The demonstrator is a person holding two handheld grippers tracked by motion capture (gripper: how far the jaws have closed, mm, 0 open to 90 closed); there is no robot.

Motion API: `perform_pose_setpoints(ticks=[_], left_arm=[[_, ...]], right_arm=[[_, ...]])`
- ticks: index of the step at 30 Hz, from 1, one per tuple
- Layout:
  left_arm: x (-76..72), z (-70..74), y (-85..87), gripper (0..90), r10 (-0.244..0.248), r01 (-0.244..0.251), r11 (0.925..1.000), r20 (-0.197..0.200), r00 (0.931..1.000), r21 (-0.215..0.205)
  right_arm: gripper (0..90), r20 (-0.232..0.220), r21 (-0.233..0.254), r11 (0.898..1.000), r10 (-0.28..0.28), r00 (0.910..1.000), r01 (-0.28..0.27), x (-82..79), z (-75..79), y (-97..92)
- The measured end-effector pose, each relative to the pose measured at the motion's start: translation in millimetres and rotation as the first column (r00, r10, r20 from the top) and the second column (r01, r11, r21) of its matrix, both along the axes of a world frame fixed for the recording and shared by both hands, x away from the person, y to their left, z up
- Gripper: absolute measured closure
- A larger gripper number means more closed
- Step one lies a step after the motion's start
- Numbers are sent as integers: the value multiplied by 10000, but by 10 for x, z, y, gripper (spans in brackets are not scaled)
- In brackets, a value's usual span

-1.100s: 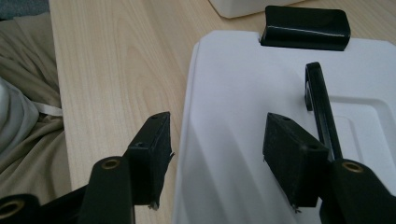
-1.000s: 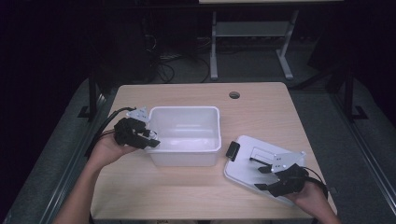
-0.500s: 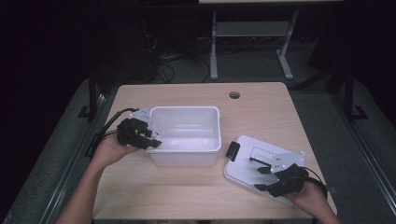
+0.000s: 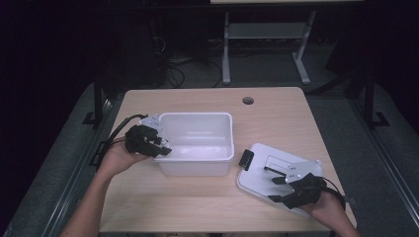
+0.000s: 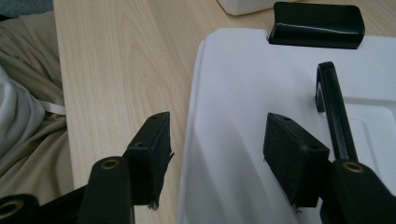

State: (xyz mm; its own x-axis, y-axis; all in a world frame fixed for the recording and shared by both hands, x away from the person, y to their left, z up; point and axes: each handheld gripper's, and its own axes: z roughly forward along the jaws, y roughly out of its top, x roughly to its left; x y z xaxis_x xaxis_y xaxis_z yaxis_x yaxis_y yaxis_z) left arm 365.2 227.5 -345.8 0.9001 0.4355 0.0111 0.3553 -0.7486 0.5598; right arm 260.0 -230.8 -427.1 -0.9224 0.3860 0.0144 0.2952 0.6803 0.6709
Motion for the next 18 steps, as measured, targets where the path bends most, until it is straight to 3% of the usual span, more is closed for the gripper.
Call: perform_pose_setpoints(ticks=[18], left_arm=[[-4,-6,-8,585,-30,28,9998,84,10000,190]], right_arm=[[408,88,77,10000,-18,10000,17,-1,25,-19]])
